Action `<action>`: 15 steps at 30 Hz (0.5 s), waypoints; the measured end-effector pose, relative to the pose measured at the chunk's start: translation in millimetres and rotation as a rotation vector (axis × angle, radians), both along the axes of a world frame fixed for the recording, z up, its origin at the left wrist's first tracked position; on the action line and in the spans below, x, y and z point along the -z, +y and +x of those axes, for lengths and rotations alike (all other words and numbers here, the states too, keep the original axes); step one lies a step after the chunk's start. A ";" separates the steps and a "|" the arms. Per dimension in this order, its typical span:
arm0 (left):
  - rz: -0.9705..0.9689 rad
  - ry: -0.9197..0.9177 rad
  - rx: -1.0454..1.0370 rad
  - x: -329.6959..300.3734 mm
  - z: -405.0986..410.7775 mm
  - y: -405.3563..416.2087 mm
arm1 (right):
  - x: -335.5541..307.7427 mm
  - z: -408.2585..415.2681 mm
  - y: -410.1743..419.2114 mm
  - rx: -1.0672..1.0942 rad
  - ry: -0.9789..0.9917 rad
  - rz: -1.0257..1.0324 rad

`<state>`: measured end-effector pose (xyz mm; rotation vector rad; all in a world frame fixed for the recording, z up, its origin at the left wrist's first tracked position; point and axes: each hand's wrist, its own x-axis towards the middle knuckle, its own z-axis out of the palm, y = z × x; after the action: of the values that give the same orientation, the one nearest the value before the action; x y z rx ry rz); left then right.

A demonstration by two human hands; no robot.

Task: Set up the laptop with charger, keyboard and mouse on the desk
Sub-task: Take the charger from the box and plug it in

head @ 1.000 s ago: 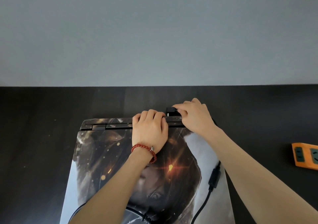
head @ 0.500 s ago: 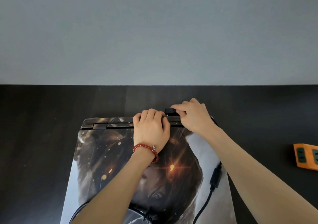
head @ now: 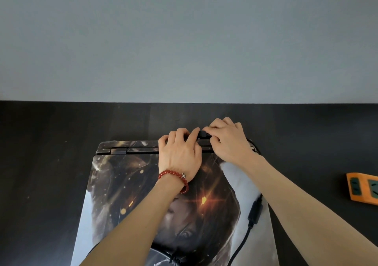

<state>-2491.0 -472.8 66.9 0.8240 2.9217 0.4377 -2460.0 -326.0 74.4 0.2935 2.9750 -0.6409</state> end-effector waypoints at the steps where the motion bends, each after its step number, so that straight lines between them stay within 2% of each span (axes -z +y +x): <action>1: 0.000 -0.002 0.000 -0.4 -0.1 -0.2 | 0.5 0.0 0.1 -0.004 0.002 0.007; 11: 0.017 -0.013 -0.015 0.6 -1.2 0.2 | 5.0 0.6 -2.4 -0.029 0.073 0.065; 15: 0.079 -0.104 -0.030 -2.4 -2.5 -2.1 | 1.8 3.9 -5.2 -0.023 0.056 0.111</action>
<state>-2493.5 -474.8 69.3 0.7437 2.8401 0.5841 -2456.2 -331.2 72.6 0.2520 3.0691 -0.4902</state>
